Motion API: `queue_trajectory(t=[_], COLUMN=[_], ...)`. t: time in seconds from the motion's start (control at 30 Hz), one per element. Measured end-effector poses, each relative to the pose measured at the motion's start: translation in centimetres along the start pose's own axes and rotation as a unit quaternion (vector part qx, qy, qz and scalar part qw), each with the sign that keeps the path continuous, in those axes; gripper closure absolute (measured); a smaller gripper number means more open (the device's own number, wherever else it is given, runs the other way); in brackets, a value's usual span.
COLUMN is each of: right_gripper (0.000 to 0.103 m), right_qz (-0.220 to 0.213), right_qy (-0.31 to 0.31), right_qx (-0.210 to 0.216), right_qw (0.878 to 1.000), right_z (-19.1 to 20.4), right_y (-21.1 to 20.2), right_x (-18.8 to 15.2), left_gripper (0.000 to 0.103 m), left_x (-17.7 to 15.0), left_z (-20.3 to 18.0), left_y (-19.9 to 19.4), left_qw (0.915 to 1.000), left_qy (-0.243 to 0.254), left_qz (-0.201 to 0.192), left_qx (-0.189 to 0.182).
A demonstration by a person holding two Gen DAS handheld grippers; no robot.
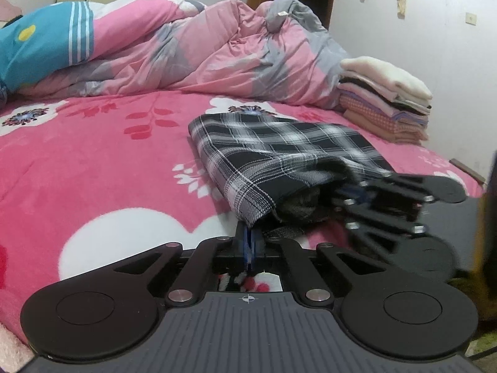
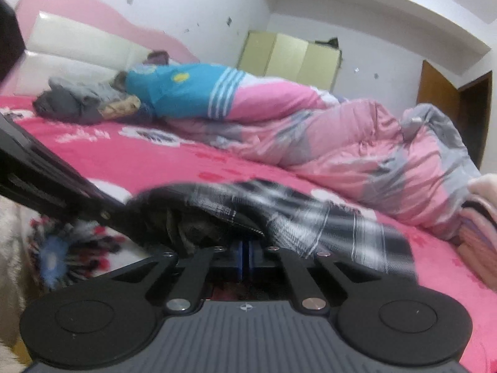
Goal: Fold clothes
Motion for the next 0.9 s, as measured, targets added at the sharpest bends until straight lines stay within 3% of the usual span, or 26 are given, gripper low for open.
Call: queue_trajectory(t=[0.13, 0.37, 0.43, 0.7, 0.9], right_gripper=[0.099, 0.098, 0.098, 0.098, 0.097], right_qz=[-0.002, -0.030, -0.029, -0.036, -0.015], right_qy=[-0.019, -0.045, -0.057, -0.022, -0.004], right_qx=[-0.018, 0.053, 0.072, 0.047, 0.085], right_qw=[1.000, 0.997, 0.995, 0.998, 0.996], right_z=[0.5, 0.2, 1.1, 2.2, -0.2], right_y=[-0.3, -5.0, -4.9, 0.3, -4.5], right_x=[0.3, -0.9, -0.8, 1.4, -1.1], left_gripper=[0.103, 0.103, 0.103, 0.103, 0.101], left_x=[-0.1, 0.0, 0.0, -0.3, -0.3], left_z=[0.1, 0.2, 0.2, 0.2, 0.5], left_y=[0.1, 0.0, 0.0, 0.3, -0.2], left_qw=[1.0000, 0.9999, 1.0000, 1.0000, 0.9998], left_qy=[-0.005, -0.010, -0.008, -0.003, -0.002], left_qz=[0.001, -0.002, -0.002, 0.005, 0.018], left_qx=[0.001, 0.001, 0.001, 0.006, -0.011])
Point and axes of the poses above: each gripper's, at about its wrist camera, not at the fingertips, and y roughly the way its jaws point, z to its left, x to its top, the point moved 6 cm from there along y, roughly the way its jaws point, and after that the axes turned 13 degrees about z, right-handed, at the moved point
